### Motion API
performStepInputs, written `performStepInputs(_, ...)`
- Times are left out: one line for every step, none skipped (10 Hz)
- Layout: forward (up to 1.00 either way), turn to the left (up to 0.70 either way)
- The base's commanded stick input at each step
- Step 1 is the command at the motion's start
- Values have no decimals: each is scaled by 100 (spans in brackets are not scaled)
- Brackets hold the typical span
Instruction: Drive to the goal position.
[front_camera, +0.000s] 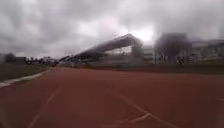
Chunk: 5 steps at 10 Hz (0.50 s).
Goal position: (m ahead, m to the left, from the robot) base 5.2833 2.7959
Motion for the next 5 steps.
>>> performStepInputs(70, 35)
performStepInputs(70, 35)
performStepInputs(70, 35)
performStepInputs(70, 35)
performStepInputs(70, 35)
